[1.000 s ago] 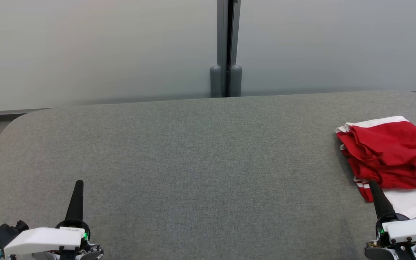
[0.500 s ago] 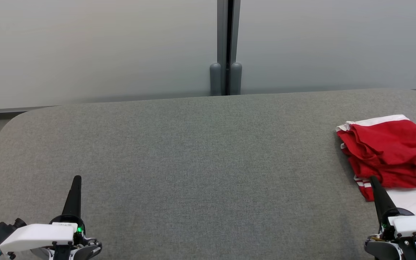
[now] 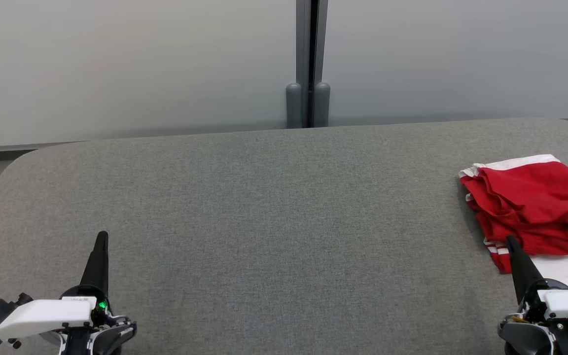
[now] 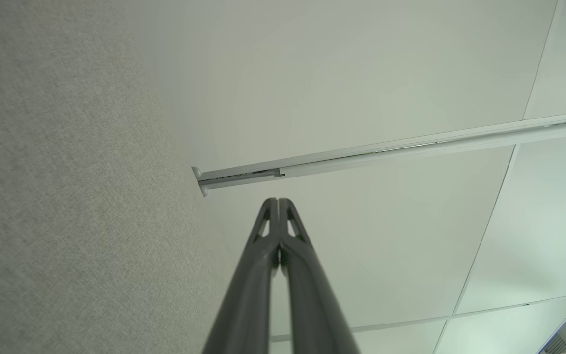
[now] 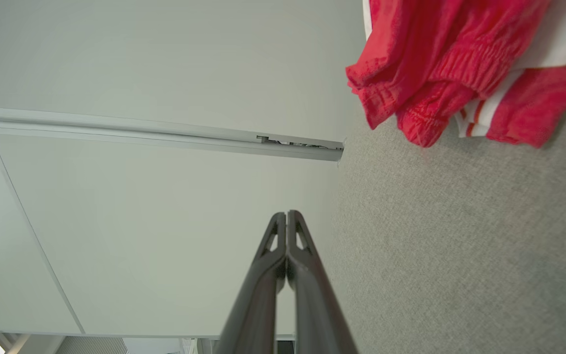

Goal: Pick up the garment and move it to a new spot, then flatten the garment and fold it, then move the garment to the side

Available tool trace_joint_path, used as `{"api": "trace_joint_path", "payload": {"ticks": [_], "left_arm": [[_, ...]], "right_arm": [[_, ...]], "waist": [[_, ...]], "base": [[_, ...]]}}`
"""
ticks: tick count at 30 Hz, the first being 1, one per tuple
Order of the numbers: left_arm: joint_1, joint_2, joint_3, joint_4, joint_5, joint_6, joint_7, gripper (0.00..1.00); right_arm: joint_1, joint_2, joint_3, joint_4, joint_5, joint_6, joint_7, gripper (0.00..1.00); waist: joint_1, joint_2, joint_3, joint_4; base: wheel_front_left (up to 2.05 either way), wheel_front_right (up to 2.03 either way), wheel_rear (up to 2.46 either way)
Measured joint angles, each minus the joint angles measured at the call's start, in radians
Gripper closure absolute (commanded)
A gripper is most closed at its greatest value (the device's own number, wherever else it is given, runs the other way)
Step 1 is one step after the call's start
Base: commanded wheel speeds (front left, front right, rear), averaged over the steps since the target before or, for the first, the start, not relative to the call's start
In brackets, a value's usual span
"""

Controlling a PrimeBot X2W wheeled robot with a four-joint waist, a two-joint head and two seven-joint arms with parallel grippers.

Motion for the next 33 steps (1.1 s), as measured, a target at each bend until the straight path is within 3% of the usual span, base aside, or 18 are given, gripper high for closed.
{"api": "trace_joint_path", "payload": {"ticks": [16,33], "left_arm": [[-0.026,-0.001,0.013,0.008,-0.101,-0.004,0.026,1.00],[-0.028,-0.001,0.014,0.008,-0.102,-0.004,0.026,1.00]], "right_arm": [[-0.019,0.011,-0.020,0.009,0.090,0.000,0.027,1.00],[-0.020,0.013,-0.024,0.010,0.091,0.000,0.030,1.00]], "waist": [[0.0000,0.0000,0.009,-0.001],[0.0000,0.0000,0.009,-0.001]], "base": [[0.00,0.00,0.00],[0.00,0.00,0.00]]}}
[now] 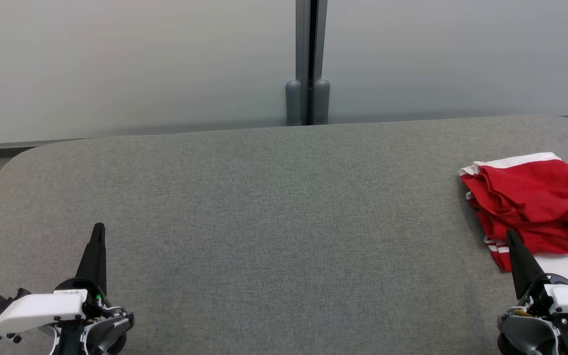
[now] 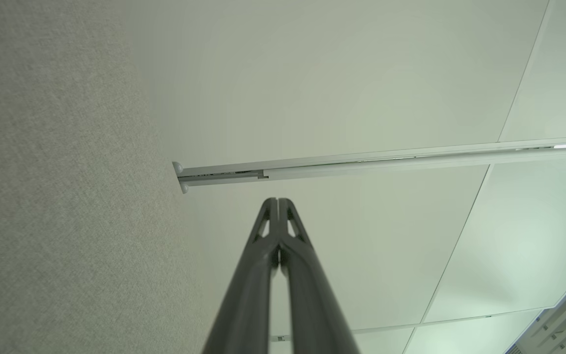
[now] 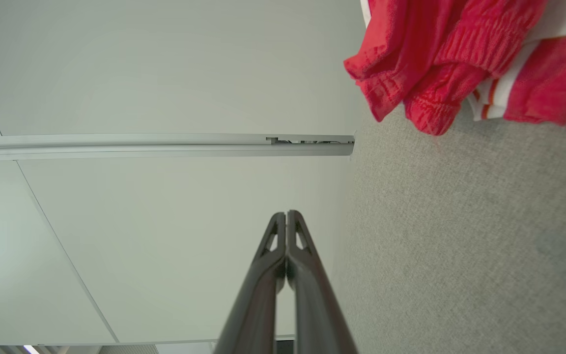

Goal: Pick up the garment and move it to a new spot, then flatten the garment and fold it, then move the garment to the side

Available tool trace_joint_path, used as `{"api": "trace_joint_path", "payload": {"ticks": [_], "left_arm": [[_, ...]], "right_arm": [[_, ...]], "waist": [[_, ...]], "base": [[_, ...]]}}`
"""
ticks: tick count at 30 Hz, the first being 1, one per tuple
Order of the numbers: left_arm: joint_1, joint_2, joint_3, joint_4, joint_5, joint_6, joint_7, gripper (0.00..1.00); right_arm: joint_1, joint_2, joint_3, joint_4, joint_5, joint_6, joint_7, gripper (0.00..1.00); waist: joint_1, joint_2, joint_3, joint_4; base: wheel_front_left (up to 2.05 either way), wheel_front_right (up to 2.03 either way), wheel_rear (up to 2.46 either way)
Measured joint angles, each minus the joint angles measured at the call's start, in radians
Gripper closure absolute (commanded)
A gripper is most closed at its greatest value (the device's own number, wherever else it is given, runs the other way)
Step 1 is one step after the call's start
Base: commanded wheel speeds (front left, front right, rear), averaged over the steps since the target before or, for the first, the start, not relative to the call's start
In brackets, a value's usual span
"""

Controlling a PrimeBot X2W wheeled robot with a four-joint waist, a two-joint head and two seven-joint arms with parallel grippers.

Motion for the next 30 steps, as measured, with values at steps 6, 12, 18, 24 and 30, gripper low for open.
{"api": "trace_joint_path", "payload": {"ticks": [6,12,18,24,30], "left_arm": [[0.000,0.000,0.000,0.000,0.000,0.000,0.000,1.00],[0.000,0.000,0.000,0.000,0.000,0.000,0.000,1.00],[0.000,0.000,0.000,0.000,0.000,0.000,0.000,1.00],[0.000,0.000,0.000,0.000,-0.001,0.000,0.000,1.00],[0.000,0.000,0.000,0.000,-0.001,0.000,0.000,1.00]], "right_arm": [[0.000,0.001,-0.001,0.000,0.000,0.000,0.000,1.00],[0.000,0.001,-0.002,0.000,-0.001,0.000,0.001,1.00],[0.000,0.002,-0.003,0.000,-0.003,0.000,0.001,1.00],[0.000,0.002,-0.004,0.000,-0.004,0.000,0.002,1.00],[0.000,0.003,-0.006,0.000,-0.005,0.000,0.002,1.00]], "waist": [[0.0000,0.0000,0.000,0.000],[0.0000,0.0000,0.000,0.000],[0.0000,0.0000,0.000,0.000],[0.0000,0.0000,0.000,0.000],[0.0000,0.0000,0.000,0.000]], "base": [[0.00,0.00,0.00],[0.00,0.00,0.00],[0.00,0.00,0.00],[0.00,0.00,0.00],[0.00,0.00,0.00]]}}
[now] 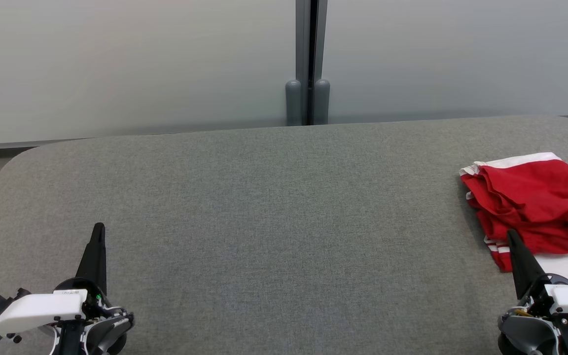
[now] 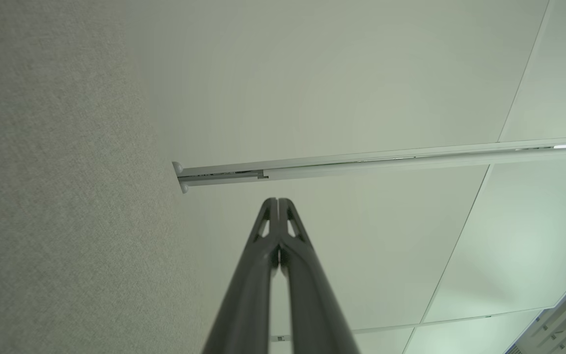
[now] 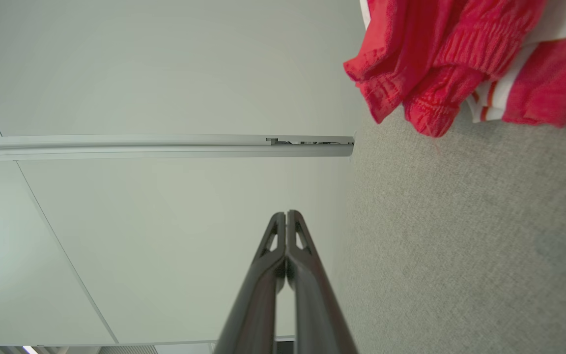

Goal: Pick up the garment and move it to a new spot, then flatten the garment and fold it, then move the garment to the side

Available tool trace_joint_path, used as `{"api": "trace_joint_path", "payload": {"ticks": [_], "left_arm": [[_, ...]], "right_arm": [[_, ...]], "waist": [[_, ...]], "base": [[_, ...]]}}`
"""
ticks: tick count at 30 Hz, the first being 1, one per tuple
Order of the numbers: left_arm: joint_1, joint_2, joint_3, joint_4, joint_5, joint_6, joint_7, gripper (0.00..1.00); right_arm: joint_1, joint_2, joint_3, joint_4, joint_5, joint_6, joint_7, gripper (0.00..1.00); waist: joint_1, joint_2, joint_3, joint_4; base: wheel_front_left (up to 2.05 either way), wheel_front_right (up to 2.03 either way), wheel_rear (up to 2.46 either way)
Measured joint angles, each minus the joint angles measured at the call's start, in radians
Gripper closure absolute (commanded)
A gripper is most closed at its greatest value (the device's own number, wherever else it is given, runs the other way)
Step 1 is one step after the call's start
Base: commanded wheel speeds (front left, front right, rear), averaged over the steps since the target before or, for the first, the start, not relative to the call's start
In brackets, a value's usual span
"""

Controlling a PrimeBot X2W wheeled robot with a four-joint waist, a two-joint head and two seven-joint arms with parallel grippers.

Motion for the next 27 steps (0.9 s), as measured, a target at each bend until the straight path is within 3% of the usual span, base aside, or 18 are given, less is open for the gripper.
{"api": "trace_joint_path", "payload": {"ticks": [27], "left_arm": [[0.000,0.000,0.000,0.000,0.000,0.000,0.000,1.00]], "right_arm": [[0.000,0.002,-0.003,0.000,-0.001,0.000,0.004,1.00]], "waist": [[0.0000,0.0000,0.000,0.000]], "base": [[0.00,0.00,0.00]]}}
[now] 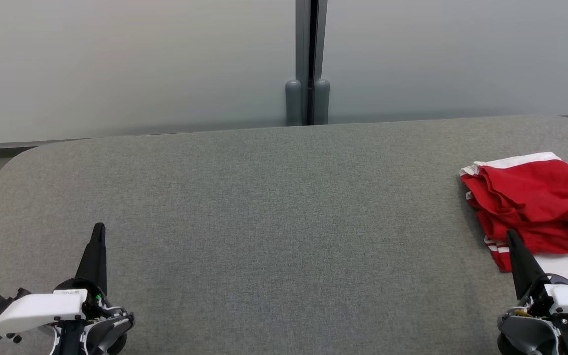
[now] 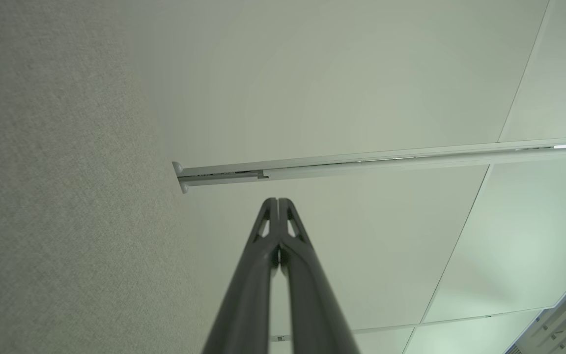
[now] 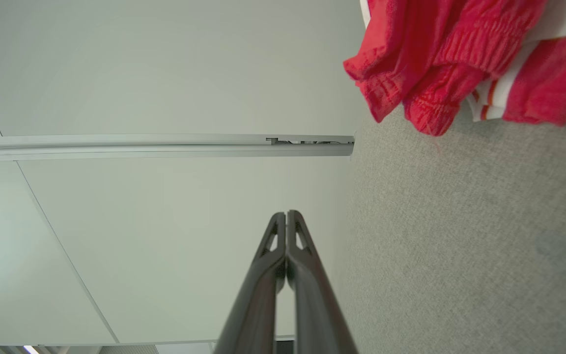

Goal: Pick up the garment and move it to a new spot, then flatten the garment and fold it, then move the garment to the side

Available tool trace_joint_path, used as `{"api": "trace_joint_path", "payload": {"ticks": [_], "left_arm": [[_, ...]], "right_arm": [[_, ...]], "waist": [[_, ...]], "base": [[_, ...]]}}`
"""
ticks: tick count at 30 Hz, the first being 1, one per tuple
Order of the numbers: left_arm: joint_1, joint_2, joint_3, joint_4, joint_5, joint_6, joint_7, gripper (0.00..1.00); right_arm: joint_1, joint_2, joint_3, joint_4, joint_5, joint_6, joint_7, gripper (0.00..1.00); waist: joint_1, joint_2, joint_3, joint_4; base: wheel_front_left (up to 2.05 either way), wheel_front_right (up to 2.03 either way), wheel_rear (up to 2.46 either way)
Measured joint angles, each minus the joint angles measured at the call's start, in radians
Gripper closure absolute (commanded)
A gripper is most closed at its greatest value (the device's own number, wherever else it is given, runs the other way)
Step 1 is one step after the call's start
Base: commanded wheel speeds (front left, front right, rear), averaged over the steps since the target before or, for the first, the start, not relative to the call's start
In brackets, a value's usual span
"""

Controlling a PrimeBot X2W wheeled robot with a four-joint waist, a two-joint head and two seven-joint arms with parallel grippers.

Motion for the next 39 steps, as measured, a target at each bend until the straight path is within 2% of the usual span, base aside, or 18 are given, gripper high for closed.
{"api": "trace_joint_path", "payload": {"ticks": [39], "left_arm": [[0.000,0.000,0.000,0.000,0.000,0.000,0.000,1.00]], "right_arm": [[0.000,0.002,-0.003,0.000,-0.002,0.000,0.002,1.00]], "waist": [[0.0000,0.0000,0.000,0.000]], "base": [[0.00,0.00,0.00]]}}
